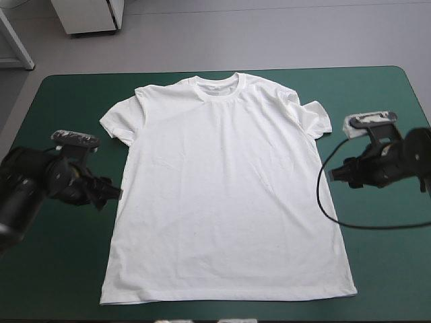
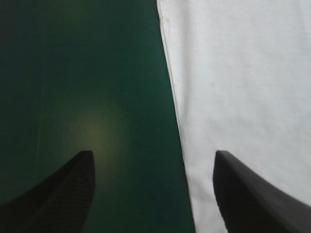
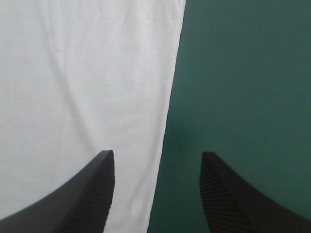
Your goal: Fold the cloth
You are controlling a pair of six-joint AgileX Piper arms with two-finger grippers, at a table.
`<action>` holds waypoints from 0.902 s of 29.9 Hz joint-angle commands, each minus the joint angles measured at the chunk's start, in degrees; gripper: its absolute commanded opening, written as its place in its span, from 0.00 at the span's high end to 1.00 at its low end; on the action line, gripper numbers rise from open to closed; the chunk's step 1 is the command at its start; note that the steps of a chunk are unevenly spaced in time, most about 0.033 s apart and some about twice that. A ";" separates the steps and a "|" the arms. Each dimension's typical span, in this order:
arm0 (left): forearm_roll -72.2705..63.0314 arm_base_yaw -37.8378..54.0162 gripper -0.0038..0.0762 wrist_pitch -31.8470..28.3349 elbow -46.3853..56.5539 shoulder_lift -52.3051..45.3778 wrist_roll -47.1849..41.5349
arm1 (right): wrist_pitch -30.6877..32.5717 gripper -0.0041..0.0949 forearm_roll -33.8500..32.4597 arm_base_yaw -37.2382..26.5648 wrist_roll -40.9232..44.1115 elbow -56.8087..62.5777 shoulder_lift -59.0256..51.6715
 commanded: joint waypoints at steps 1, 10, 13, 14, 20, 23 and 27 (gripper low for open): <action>1.64 -0.12 0.32 -2.03 -7.64 8.56 -0.21 | 0.72 0.47 0.92 -0.30 0.19 -8.13 7.22; 1.23 1.64 0.32 -4.34 -18.98 25.15 -0.21 | 0.72 0.47 3.63 -0.30 -0.45 -18.03 19.65; -1.28 4.08 0.32 -6.25 -19.77 27.78 0.06 | 0.43 0.47 3.63 -0.30 -0.45 -18.91 21.43; -2.63 4.87 0.32 -7.39 -19.77 28.30 0.38 | 0.27 0.47 3.77 -0.30 -0.70 -19.06 21.94; -4.12 6.75 0.34 -10.78 -19.77 31.71 1.47 | -0.74 0.47 5.19 -0.30 -1.21 -19.65 24.14; -4.40 6.75 0.36 -10.90 -19.77 33.84 1.47 | -0.88 0.47 5.47 -0.30 -1.21 -19.89 24.90; -6.90 6.75 0.36 -12.33 -19.77 36.45 2.67 | -1.05 0.47 5.58 -0.30 -1.36 -20.16 25.57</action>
